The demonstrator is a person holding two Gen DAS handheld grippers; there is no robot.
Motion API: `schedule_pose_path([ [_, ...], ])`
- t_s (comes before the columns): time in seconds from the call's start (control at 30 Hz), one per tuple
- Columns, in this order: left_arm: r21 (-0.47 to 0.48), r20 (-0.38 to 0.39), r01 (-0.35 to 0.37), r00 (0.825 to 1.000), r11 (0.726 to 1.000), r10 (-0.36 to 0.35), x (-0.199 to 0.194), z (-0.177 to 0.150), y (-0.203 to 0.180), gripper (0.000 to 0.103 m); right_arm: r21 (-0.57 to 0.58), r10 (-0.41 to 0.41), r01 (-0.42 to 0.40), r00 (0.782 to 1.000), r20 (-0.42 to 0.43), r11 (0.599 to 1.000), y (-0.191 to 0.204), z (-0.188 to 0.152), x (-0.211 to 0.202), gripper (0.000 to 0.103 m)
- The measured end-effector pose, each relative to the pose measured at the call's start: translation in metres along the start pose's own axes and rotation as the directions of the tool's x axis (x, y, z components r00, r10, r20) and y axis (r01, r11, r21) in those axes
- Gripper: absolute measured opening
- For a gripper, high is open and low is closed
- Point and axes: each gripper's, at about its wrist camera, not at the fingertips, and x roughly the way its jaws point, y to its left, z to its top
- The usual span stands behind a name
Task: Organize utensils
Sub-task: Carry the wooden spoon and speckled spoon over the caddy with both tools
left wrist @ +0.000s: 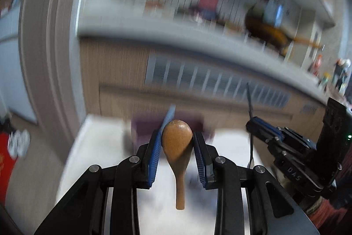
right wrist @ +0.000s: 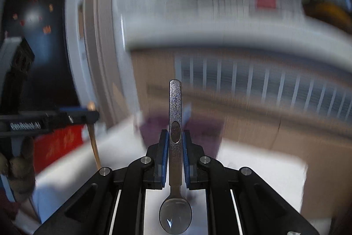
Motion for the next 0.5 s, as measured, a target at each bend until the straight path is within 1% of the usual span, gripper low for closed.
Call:
schedule_pose_path([
  [0.03,0.007,0.048,0.001,0.999,1.000,-0.002,-0.005,0.017,-0.002,0.031,-0.001,-0.010,0.010,0.997,0.075,1.000,0.000,0.022,-0.007,0.011],
  [0.07,0.008,0.076,0.002,0.997,1.000,-0.003,-0.007,0.026,-0.003,0.031,0.001,-0.022,0.022,0.990,0.140,1.000,-0.001,0.042,-0.012,0.011],
  [0.1,0.004,0.112,0.006,0.994,1.000,-0.007,-0.008,0.039,-0.002,0.031,0.007,-0.032,0.031,0.982,0.188,0.999,-0.002,0.058,-0.013,0.011],
  [0.17,-0.021,0.163,0.023,0.987,1.000,-0.019,-0.003,0.060,0.004,0.031,0.029,-0.049,0.043,0.971,0.233,0.999,-0.008,0.079,-0.006,0.011],
  [0.23,-0.040,0.174,0.023,0.985,0.999,-0.016,0.009,0.069,0.013,0.031,0.058,-0.070,0.058,0.969,0.236,0.997,-0.012,0.088,0.008,0.011],
  [0.3,-0.059,0.176,0.010,0.984,0.998,0.000,0.025,0.070,0.021,0.031,0.082,-0.080,0.062,0.969,0.232,0.995,-0.017,0.089,0.026,0.011],
  [0.37,-0.081,0.173,0.013,0.985,0.997,0.001,0.040,0.067,0.030,0.031,0.090,-0.111,0.093,0.969,0.222,0.992,-0.019,0.082,0.047,0.011],
  [0.5,-0.104,0.139,0.002,0.990,0.995,0.012,0.077,0.058,0.043,0.031,0.103,-0.140,0.123,0.975,0.171,0.987,-0.021,0.062,0.084,0.011],
])
